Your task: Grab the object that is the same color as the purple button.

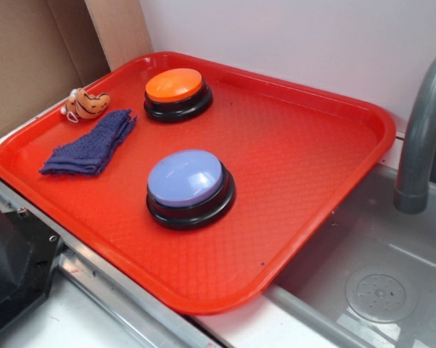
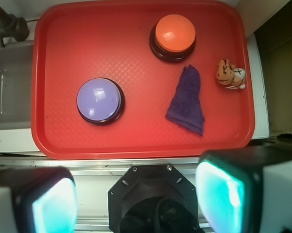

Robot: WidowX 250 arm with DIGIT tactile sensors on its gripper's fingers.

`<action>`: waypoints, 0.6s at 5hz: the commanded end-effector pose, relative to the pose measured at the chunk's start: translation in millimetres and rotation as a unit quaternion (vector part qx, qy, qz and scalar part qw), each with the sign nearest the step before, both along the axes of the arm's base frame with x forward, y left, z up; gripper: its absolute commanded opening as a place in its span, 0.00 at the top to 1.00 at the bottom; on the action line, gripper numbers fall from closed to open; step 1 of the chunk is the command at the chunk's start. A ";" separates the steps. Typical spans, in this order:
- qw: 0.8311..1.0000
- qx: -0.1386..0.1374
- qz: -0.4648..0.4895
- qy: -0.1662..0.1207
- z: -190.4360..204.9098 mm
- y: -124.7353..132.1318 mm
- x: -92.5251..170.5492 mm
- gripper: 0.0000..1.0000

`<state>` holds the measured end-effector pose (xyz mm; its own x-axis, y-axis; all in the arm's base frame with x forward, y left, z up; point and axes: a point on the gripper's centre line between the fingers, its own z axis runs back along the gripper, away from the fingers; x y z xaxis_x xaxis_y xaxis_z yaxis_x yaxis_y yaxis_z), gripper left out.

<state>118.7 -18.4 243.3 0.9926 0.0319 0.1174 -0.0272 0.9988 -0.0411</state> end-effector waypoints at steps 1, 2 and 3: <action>1.000 0.000 0.000 0.000 0.0 0.0 0.0 0.00; 0.999 -0.001 0.028 -0.023 -15.6 20.7 9.1 0.00; 0.999 0.007 0.042 -0.028 -27.2 31.9 16.2 0.00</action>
<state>131.9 9.5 211.8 0.9820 0.1031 0.1585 -0.0973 0.9943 -0.0444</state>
